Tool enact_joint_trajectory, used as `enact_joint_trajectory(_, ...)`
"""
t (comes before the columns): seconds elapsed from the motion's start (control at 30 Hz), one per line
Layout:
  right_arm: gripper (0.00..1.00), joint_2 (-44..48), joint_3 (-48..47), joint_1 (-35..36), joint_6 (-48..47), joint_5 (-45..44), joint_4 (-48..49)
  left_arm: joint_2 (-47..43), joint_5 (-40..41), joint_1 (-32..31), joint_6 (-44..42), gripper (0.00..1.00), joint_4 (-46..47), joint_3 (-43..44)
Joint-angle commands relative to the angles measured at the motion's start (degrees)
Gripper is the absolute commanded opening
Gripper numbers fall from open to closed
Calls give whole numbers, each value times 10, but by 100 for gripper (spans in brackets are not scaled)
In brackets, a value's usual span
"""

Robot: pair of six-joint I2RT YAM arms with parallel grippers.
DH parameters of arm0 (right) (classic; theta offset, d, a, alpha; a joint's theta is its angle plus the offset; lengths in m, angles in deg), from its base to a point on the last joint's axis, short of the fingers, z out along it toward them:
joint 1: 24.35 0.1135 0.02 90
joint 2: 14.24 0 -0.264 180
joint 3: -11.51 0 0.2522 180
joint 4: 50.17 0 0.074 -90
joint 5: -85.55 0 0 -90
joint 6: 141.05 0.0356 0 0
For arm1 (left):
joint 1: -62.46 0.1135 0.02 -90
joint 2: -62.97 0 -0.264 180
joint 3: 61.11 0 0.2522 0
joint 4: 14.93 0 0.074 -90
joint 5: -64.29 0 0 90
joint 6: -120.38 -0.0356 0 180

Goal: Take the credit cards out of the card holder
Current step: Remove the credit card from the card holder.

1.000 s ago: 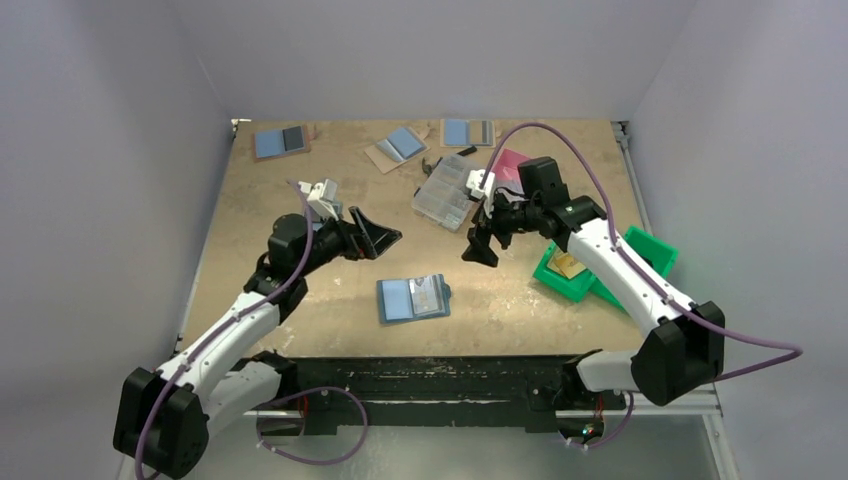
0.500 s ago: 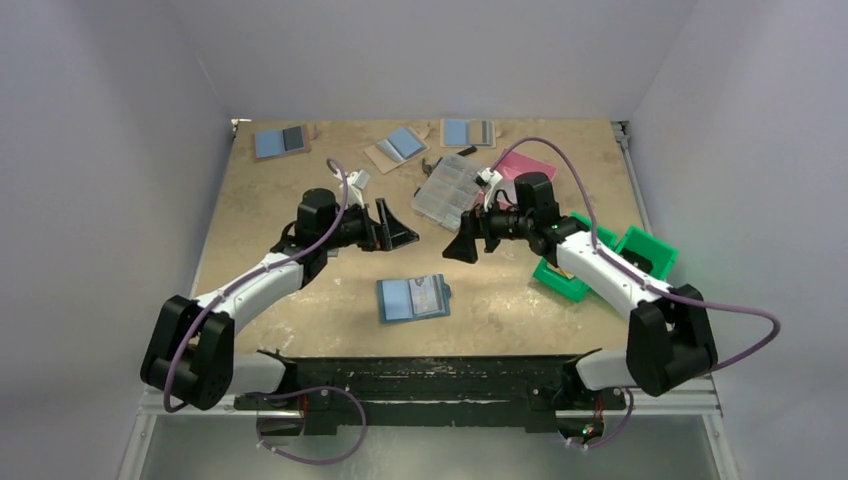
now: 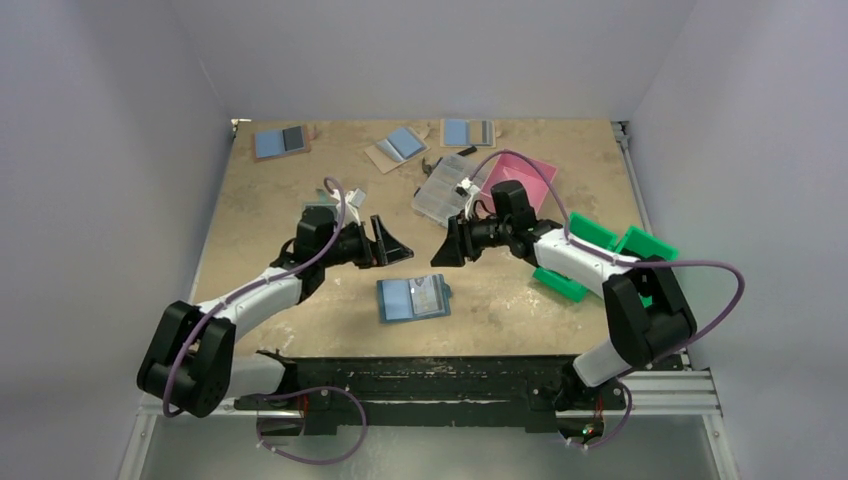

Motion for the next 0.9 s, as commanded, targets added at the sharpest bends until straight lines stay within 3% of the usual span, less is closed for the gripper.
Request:
enact_joint_trajectory(0.0, 41, -9, -10, 18, -7, 13, 8, -34, 24, 1, 15, 79, 34, -12)
enact_joint_trajectory(0.07, 30, -16, -11, 23, -8, 2, 3, -48, 31, 1, 30, 75, 35, -25)
enact_joint_trajectory(0.17, 23, -23, -17, 31, -12, -7, 0, -74, 68, -3, 58, 73, 50, -61)
enact_joint_trajectory(0.3, 19, -34, -19, 43, -18, -19, -12, -87, 99, -25, 99, 67, 84, -94)
enact_joint_trajectory(0.53, 12, -66, -32, 63, -40, -38, -40, -81, 223, -124, 98, 62, 64, -95)
enact_joint_trajectory(0.87, 9, -107, -53, 75, -62, -64, -80, -87, 331, -161, 159, 57, 29, -120)
